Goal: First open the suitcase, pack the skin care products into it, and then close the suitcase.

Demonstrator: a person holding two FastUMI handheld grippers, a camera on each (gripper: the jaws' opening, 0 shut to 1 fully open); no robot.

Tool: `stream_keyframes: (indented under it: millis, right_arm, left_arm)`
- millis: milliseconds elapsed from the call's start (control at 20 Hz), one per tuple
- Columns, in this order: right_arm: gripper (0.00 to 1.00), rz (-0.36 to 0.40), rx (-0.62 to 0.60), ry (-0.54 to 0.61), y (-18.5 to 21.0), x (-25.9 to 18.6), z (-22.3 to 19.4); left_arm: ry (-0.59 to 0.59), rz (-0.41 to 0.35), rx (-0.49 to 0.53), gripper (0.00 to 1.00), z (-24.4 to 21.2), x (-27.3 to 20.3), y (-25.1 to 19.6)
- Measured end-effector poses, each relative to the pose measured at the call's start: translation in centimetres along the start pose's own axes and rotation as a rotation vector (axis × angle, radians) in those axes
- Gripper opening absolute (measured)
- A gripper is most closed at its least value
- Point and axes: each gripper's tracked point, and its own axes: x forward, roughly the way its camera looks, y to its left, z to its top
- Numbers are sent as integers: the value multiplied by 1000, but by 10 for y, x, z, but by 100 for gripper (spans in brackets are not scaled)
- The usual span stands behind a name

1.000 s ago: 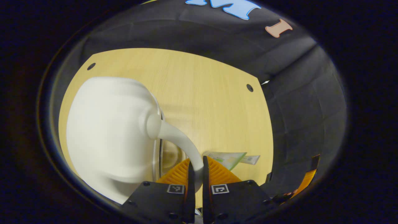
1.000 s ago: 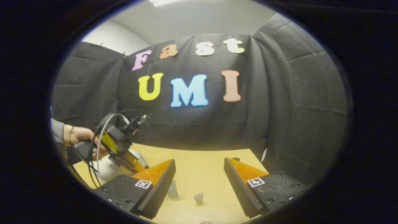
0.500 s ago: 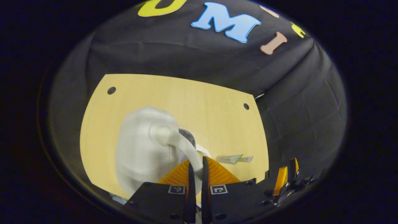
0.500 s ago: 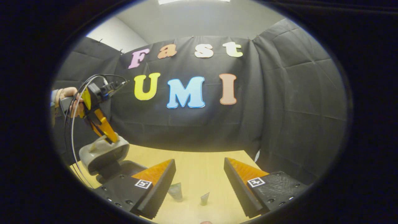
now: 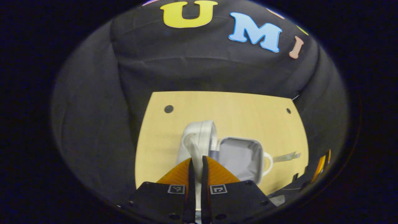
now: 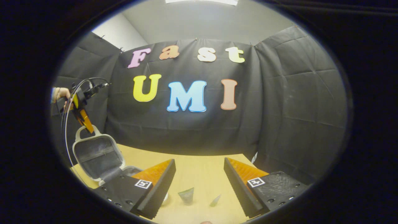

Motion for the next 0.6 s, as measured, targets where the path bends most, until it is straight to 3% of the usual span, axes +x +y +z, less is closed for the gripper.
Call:
stream_keyframes:
  millis: [100,300,600]
  right_arm:
    - [95,1,18,16,12,2,0]
    - [95,-17,27,30,26,7,3]
    - [95,-17,10,76,42,12,-9]
  left_arm:
    - [23,60,16,14,-13,22,45]
    - [115,77,-23,14,-51,66,105]
    - [266,109,-31,14,-124,141,159]
